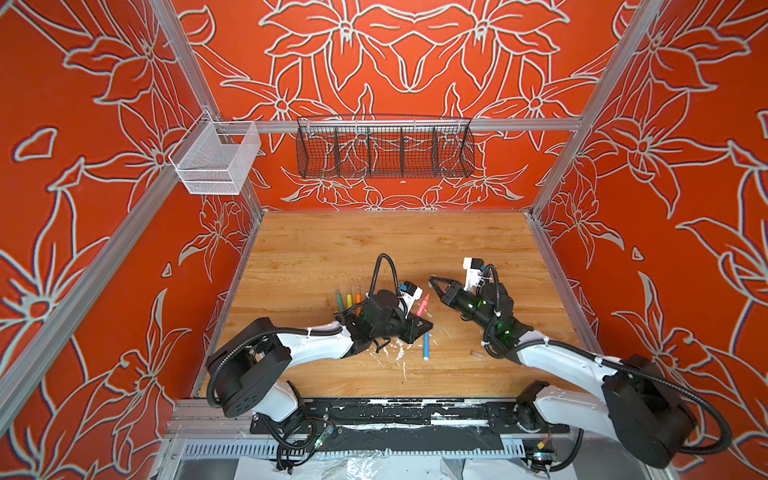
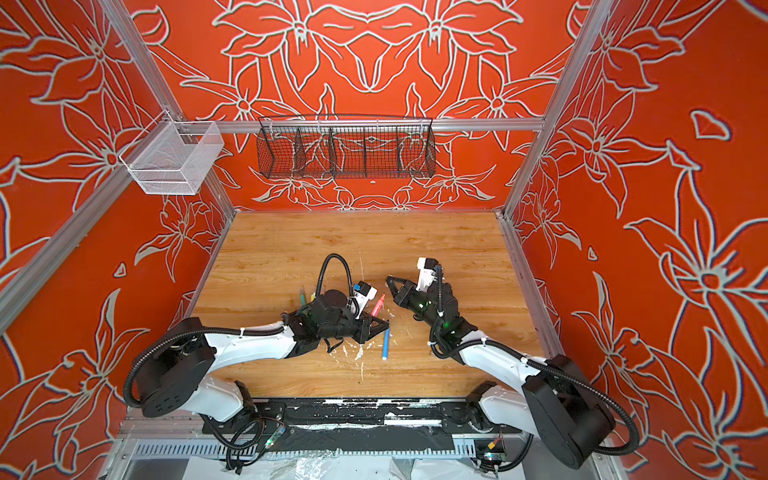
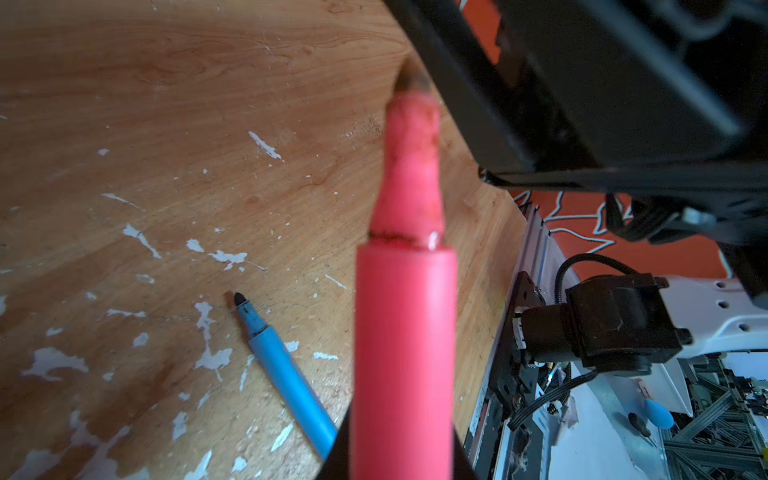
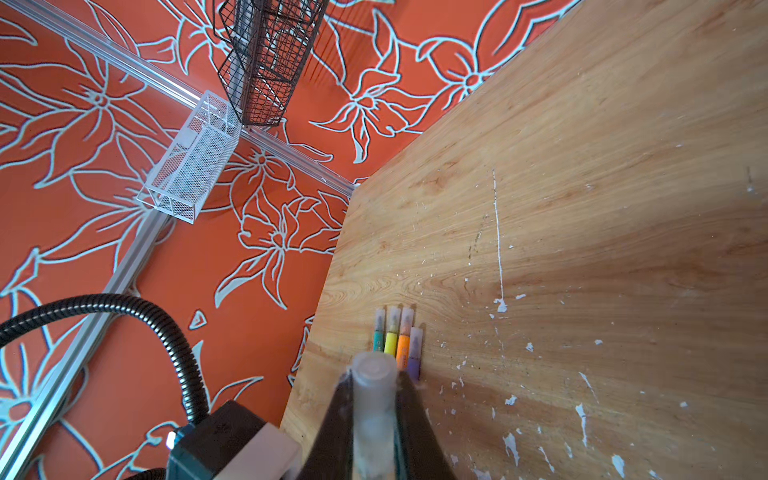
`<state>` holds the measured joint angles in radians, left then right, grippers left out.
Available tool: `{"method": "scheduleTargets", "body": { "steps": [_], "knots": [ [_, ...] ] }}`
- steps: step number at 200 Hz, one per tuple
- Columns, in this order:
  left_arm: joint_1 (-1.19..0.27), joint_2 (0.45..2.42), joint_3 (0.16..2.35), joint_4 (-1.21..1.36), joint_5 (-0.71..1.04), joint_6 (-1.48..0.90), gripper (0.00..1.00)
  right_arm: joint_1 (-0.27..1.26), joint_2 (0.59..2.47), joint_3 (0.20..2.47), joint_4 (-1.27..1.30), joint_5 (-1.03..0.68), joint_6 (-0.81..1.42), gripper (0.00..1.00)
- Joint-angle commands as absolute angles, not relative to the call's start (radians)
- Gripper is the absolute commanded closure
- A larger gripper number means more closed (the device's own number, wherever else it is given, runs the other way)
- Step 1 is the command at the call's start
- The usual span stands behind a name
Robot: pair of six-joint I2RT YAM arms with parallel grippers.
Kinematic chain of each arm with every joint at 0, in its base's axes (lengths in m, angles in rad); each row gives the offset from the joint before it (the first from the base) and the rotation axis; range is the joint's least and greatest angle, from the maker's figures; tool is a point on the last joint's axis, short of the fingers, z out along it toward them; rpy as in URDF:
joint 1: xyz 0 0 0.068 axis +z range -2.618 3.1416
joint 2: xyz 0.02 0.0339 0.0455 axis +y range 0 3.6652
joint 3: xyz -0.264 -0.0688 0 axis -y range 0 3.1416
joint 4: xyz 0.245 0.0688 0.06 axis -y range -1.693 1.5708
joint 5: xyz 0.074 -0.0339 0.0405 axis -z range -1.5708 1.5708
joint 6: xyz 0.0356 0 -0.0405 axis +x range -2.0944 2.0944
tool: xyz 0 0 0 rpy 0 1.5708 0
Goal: Insert the pens into the pen caps
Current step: 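Align the clear cap above the pink marker tip with the right gripper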
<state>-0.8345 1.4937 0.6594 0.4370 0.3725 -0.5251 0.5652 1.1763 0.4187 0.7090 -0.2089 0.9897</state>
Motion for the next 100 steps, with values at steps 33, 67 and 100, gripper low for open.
{"method": "scheduleTargets", "body": {
  "steps": [33,67,100],
  "knots": [
    [-0.839,1.499,0.681,0.46,0.347,-0.522,1.0,0.574,1.175,0.414,0.77,-0.227,1.016,1.0],
    [-0.839,1.483,0.678,0.444,0.322,-0.507,1.0,0.574,1.208,0.422,0.783,-0.246,1.028,1.0],
    [-0.839,1.47,0.682,0.417,0.291,-0.498,1.0,0.575,1.237,0.431,0.807,-0.28,1.037,1.0]
  ]
}}
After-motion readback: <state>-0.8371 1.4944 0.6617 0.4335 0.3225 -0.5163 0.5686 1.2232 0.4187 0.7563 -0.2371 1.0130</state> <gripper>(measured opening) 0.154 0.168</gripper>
